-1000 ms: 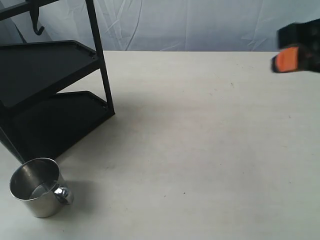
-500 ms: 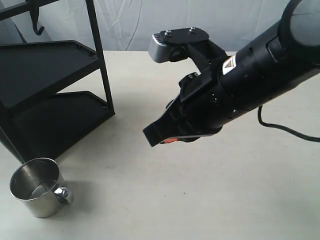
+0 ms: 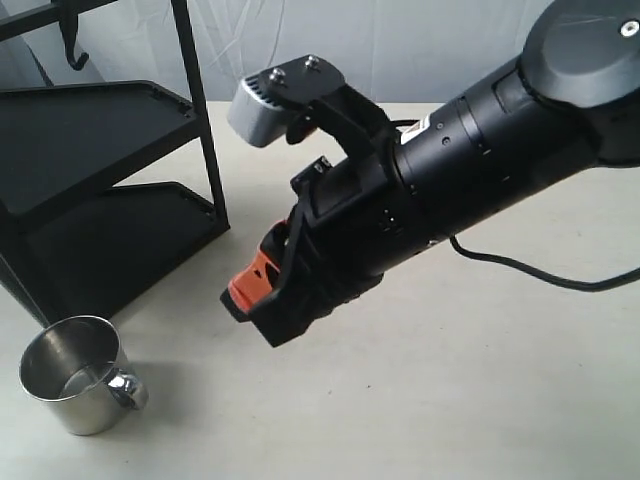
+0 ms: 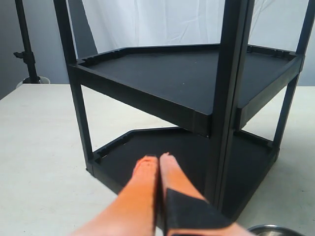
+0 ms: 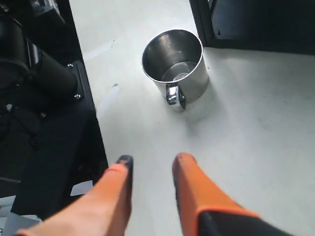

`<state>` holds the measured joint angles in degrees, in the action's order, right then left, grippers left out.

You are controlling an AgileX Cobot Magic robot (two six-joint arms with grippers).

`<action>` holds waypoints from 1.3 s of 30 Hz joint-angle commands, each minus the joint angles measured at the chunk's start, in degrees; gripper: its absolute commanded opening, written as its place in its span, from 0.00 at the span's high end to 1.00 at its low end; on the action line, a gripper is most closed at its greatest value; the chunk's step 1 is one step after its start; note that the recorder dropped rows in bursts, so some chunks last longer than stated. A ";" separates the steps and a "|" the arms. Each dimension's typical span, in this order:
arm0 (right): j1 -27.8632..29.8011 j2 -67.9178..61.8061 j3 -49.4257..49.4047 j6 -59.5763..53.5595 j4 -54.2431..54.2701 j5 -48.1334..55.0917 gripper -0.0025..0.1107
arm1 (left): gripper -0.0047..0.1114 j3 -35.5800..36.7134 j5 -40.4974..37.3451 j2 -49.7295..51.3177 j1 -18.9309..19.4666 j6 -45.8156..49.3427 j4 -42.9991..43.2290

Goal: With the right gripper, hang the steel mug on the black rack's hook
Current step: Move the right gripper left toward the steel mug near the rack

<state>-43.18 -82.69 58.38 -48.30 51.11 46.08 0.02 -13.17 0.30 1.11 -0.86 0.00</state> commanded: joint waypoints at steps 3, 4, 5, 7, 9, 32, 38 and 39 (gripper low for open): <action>-0.25 -0.90 0.26 0.76 1.28 -7.02 0.57 | 0.95 -0.02 -0.06 -0.30 -0.07 -0.10 0.00; -0.25 -0.98 0.26 2.23 2.13 -9.45 0.57 | 0.95 -0.02 -0.06 -0.30 -0.07 -0.10 0.00; -0.25 -1.04 0.26 2.98 2.84 -11.48 0.57 | 0.95 -0.02 -0.06 -0.30 -0.07 -0.10 0.00; -0.25 -1.58 0.37 3.14 3.83 -13.81 0.57 | 0.95 -0.02 -0.06 -0.30 -0.07 -0.10 0.00; -0.25 -3.15 1.41 3.29 3.98 -12.85 0.57 | 0.95 -0.02 -0.06 -0.30 -0.07 -0.10 0.00; -10.90 -32.09 32.84 20.73 -21.22 -0.26 0.57 | 0.95 -0.02 -0.06 -0.30 -0.07 -0.10 0.00; -12.24 -37.70 38.85 25.82 -26.03 0.55 0.57 | 0.95 -0.02 -0.06 -0.30 -0.07 -0.10 0.00; -12.24 -38.15 39.04 25.84 -26.15 0.64 0.57 | 0.95 -0.02 -0.06 -0.30 -0.07 -0.10 0.00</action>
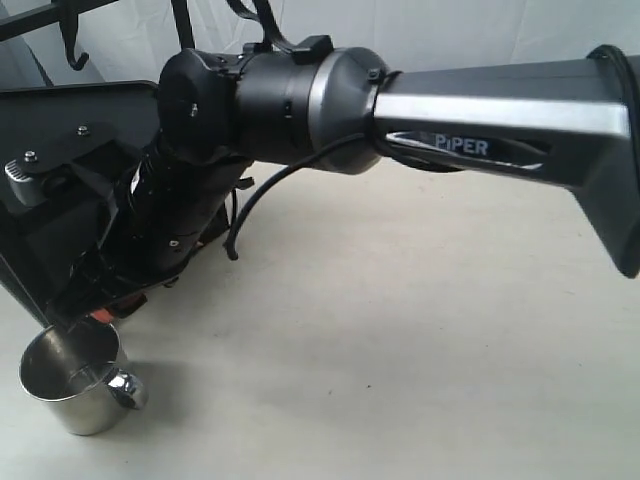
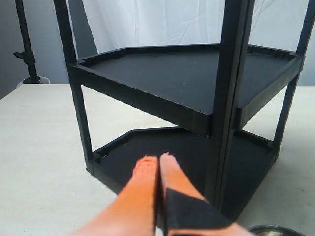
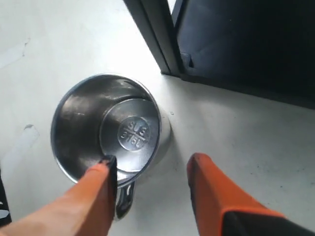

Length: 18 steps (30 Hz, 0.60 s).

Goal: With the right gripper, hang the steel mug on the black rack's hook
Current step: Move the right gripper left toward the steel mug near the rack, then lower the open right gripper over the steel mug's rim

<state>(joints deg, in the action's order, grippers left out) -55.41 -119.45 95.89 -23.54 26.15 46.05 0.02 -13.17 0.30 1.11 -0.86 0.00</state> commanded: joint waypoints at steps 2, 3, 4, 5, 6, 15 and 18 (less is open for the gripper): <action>0.00 -1.50 1.54 1.16 -1.29 1.26 0.57 | 0.95 -0.02 -0.06 -0.30 -0.07 -0.10 0.00; 0.00 -1.50 1.54 1.16 -1.29 1.56 0.57 | 0.95 -0.02 -0.06 -0.30 -0.07 -0.10 0.00; 0.00 -1.50 1.54 1.16 -1.29 2.39 0.57 | 0.95 -0.02 -0.06 -0.30 -0.07 -0.10 0.00; 0.00 -1.24 1.54 0.84 -1.29 3.45 0.57 | 0.95 -0.02 -0.06 -0.30 -0.07 -0.10 0.00; 0.00 -1.12 1.54 -0.53 -1.29 4.62 0.57 | 0.95 -0.02 -0.06 -0.30 -0.07 -0.10 0.00; 0.00 3.16 1.54 -17.13 -1.32 12.67 0.57 | 0.95 -0.02 -0.06 -0.30 -0.07 -0.10 0.00; 0.00 4.01 1.54 -17.13 -1.08 14.07 0.57 | 0.95 -0.02 -0.06 -0.30 -0.07 -0.10 0.00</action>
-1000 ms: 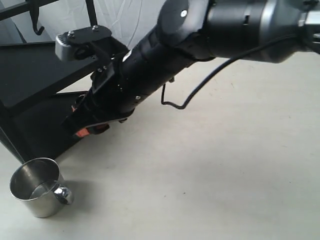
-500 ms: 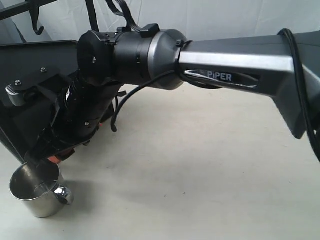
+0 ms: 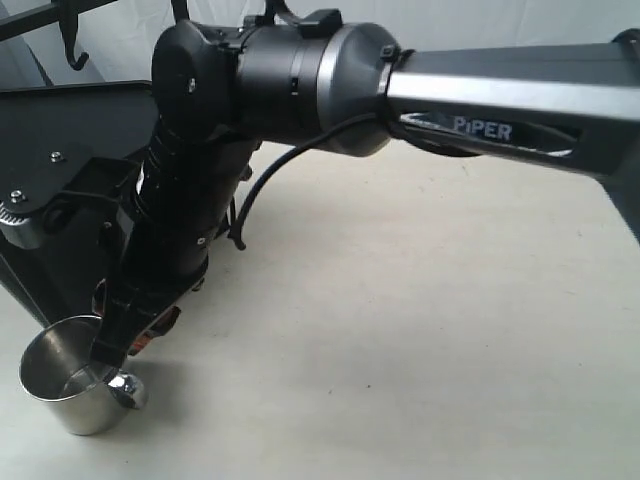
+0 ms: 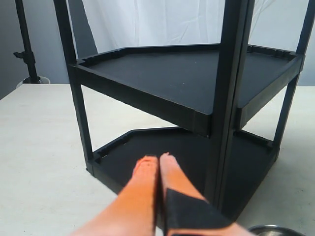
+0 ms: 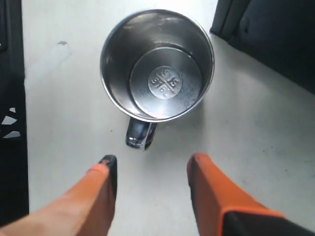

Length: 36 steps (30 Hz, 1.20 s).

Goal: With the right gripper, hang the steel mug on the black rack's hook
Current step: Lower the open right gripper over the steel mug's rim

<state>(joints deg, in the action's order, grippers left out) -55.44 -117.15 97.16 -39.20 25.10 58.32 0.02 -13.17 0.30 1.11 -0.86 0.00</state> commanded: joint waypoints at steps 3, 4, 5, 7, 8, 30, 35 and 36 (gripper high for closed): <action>0.03 1.70 0.26 -1.47 0.87 2.35 0.57 | 0.95 -0.02 -0.06 -0.30 -0.07 -0.10 0.00; 0.03 1.70 0.26 -1.47 1.27 2.35 0.57 | 0.95 -0.02 -0.06 -0.30 -0.07 -0.10 0.00; 0.03 1.70 0.26 -1.47 2.08 2.14 0.57 | 0.95 -0.02 -0.06 -0.30 -0.07 -0.10 0.00; 0.03 1.70 0.26 -1.55 4.22 1.55 0.57 | 0.95 -0.02 -0.06 -0.30 -0.07 -0.10 0.00; 0.03 1.70 0.26 -1.55 5.42 0.99 0.57 | 0.95 -0.02 -0.06 -0.30 -0.07 -0.10 0.00; 0.03 1.59 0.26 7.50 7.94 -1.22 0.83 | 0.95 -0.02 -0.06 -0.30 -0.07 -0.10 0.00; 0.03 1.59 0.26 7.26 7.15 -1.84 0.70 | 0.95 -0.02 -0.06 -0.30 -0.07 -0.10 0.00; 0.03 1.48 0.26 7.26 6.91 -1.93 0.64 | 0.95 -0.02 -0.06 -0.30 -0.07 -0.10 0.00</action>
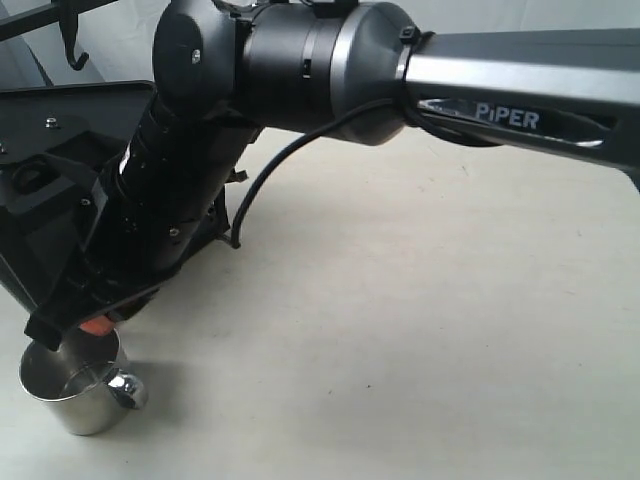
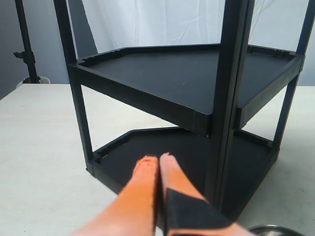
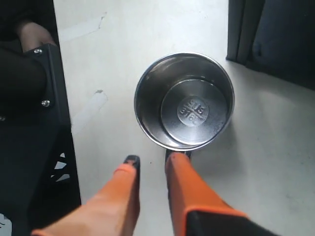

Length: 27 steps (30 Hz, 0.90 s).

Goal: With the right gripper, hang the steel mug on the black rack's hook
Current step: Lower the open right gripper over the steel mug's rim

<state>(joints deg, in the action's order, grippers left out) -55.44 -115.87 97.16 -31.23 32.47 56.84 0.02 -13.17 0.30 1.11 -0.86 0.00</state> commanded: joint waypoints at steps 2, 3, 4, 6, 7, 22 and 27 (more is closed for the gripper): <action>0.03 -0.02 0.26 -0.71 -0.47 -0.42 0.55 | 0.95 -0.02 -0.06 -0.30 -0.07 -0.10 0.00; 0.03 -0.15 0.26 -1.12 -0.47 0.36 0.54 | 0.95 -0.02 -0.06 -0.30 -0.07 -0.10 0.00; 0.00 -0.42 0.26 -2.34 0.31 1.53 0.54 | 0.95 -0.02 -0.06 -0.30 -0.07 -0.10 0.00; -0.39 -1.24 0.26 -7.29 2.32 5.89 0.57 | 0.95 -0.02 -0.06 -0.30 -0.07 -0.10 0.00; -0.57 -1.81 0.26 -9.37 3.23 7.94 0.59 | 0.95 -0.02 -0.06 -0.30 -0.07 -0.10 0.00; -3.93 -3.85 0.26 -9.09 4.80 -3.32 0.61 | 0.95 -0.02 -0.06 -0.30 -0.07 -0.10 0.00; -3.93 -3.85 0.26 -4.06 4.80 -5.27 0.61 | 0.95 -0.02 -0.06 -0.30 -0.07 -0.10 0.00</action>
<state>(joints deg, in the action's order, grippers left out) -59.50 -119.83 97.16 -39.12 37.38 53.90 0.02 -13.17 0.30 1.11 -0.86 0.00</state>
